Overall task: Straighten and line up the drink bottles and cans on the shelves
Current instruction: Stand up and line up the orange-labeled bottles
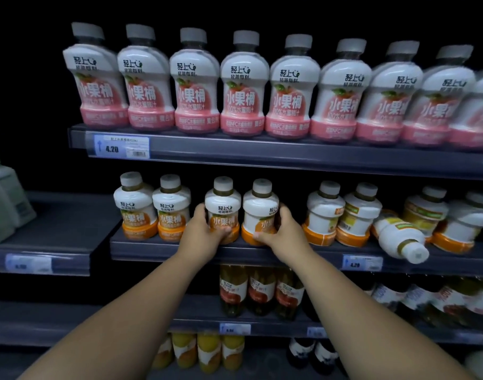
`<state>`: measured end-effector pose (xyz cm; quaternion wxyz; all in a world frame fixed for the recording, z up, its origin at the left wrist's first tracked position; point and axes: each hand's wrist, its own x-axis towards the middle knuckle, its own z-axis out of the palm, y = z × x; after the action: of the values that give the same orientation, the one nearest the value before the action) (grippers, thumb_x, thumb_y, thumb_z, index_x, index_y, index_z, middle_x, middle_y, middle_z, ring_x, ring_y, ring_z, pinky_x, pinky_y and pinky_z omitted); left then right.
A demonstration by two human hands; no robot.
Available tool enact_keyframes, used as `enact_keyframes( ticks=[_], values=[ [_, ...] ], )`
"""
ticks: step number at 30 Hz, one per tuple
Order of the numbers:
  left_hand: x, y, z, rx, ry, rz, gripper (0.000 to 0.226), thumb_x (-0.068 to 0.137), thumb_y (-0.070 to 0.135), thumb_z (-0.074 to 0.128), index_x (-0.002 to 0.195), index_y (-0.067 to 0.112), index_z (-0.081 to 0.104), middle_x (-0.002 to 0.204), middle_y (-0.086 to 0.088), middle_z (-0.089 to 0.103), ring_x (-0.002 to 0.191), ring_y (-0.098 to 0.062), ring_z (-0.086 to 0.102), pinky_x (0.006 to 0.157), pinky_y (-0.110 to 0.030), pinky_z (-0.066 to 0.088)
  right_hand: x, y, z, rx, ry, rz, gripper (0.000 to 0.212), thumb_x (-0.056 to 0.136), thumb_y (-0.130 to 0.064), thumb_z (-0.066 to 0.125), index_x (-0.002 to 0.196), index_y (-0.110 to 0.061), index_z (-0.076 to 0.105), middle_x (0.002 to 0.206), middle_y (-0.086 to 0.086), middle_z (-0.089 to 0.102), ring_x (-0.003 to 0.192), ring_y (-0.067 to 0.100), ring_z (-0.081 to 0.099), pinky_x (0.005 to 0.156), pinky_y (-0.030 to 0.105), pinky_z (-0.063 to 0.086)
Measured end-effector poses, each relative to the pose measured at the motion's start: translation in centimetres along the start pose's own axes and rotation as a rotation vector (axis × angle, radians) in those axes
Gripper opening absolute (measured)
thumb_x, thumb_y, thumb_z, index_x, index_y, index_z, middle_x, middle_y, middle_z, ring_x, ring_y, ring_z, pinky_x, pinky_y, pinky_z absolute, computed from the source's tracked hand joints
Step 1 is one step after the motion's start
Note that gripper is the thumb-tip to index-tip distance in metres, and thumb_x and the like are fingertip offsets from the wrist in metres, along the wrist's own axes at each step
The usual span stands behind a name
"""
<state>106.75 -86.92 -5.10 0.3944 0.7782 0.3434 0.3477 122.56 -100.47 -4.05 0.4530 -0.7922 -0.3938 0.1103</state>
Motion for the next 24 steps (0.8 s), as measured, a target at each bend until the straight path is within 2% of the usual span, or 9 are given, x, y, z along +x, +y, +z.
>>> enact_keyframes(
  ticks=[5, 9, 15, 19, 24],
  values=[
    [-0.1, -0.3, -0.6, 0.090, 0.040, 0.067, 0.050, 0.082, 0.025, 0.078, 0.126, 0.022, 0.054, 0.119, 0.002, 0.064, 0.110, -0.016, 0.059, 0.091, -0.033, 0.048, 0.1, -0.1, 1.3, -0.073, 0.035, 0.022, 0.059, 0.076, -0.040, 0.083, 0.119, -0.023, 0.047, 0.128, 0.000, 0.061, 0.116, 0.022, 0.059, 0.092, 0.040, 0.051],
    [-1.0, -0.9, -1.6, 0.138, 0.087, 0.063, 0.058, 0.083, 0.031, 0.076, 0.135, 0.025, 0.051, 0.124, 0.004, 0.062, 0.114, -0.015, 0.058, 0.096, -0.040, 0.052, 0.1, -0.4, 1.5, -0.100, 0.054, 0.022, 0.061, 0.073, -0.043, 0.085, 0.117, -0.023, 0.046, 0.127, 0.001, 0.061, 0.115, 0.023, 0.059, 0.091, 0.040, 0.051],
    [-2.0, -1.6, -3.5, 0.132, 0.053, 0.049, 0.060, 0.087, 0.021, 0.074, 0.142, 0.018, 0.050, 0.132, 0.002, 0.061, 0.121, -0.014, 0.057, 0.103, -0.036, 0.048, 0.2, -1.7, 3.3, -0.135, 0.083, 0.017, 0.066, 0.066, -0.048, 0.088, 0.111, -0.023, 0.048, 0.118, -0.001, 0.062, 0.109, 0.022, 0.061, 0.086, 0.040, 0.053],
    [-2.7, -1.8, -4.5, 0.111, 0.059, 0.045, 0.053, 0.087, 0.022, 0.073, 0.137, 0.019, 0.055, 0.126, 0.003, 0.065, 0.116, -0.011, 0.060, 0.101, -0.035, 0.051, 0.2, -2.1, 4.1, -0.122, 0.091, 0.014, 0.071, 0.063, -0.049, 0.089, 0.114, -0.022, 0.049, 0.119, -0.001, 0.061, 0.109, 0.022, 0.060, 0.085, 0.040, 0.053],
    [-3.3, -1.4, -4.7, 0.135, 0.052, 0.052, 0.045, 0.088, 0.021, 0.072, 0.130, 0.018, 0.058, 0.113, 0.005, 0.066, 0.102, -0.008, 0.061, 0.089, -0.027, 0.053, 0.0, -1.8, 4.0, -0.112, 0.066, -0.002, 0.074, 0.062, -0.047, 0.090, 0.117, -0.022, 0.048, 0.122, -0.001, 0.058, 0.113, 0.021, 0.058, 0.088, 0.040, 0.051]
  ],
)
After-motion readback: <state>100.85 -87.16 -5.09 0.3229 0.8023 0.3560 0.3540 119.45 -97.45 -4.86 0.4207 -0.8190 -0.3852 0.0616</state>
